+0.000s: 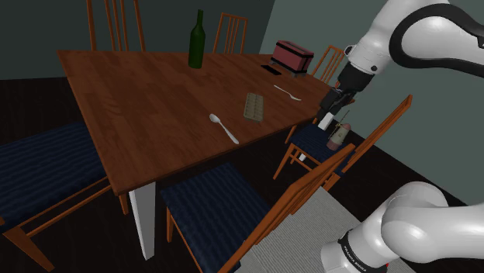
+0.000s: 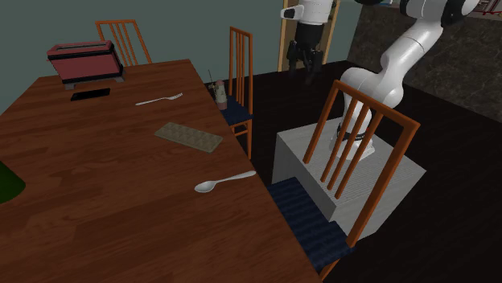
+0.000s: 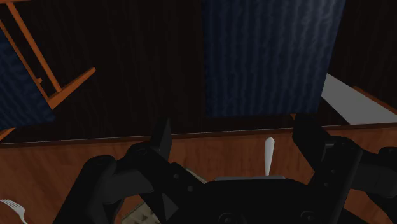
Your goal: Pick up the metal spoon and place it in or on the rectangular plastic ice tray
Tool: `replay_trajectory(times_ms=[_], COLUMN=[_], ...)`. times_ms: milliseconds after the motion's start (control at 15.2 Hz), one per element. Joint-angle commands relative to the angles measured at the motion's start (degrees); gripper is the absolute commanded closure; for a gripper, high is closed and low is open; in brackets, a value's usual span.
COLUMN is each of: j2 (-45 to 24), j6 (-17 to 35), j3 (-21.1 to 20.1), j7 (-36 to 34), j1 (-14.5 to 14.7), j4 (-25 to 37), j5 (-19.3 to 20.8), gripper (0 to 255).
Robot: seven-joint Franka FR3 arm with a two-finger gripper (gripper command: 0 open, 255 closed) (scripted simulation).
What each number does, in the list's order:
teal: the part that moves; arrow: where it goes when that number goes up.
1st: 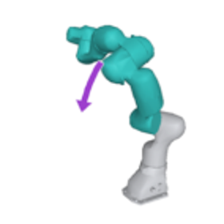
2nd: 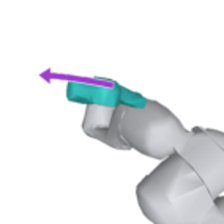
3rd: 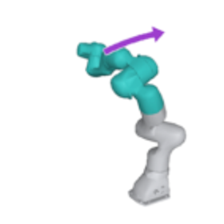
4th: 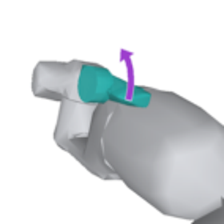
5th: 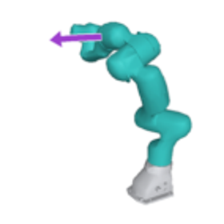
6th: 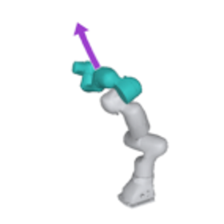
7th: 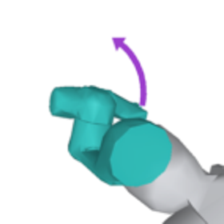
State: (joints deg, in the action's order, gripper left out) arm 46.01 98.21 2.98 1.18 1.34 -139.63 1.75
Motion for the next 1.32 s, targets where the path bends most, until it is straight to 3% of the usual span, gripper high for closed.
replay_trajectory(times_ms=[0,660,1254], j2=[0.00,-18.32,-37.73], j6=[0.00,17.35,28.18], j3=[0.00,-6.03,-10.76], j7=[0.00,-6.37,-13.81], j1=[0.00,1.64,1.79], j4=[0.00,2.05,10.93], j5=[0.00,0.34,5.24], gripper=[0,0,0])
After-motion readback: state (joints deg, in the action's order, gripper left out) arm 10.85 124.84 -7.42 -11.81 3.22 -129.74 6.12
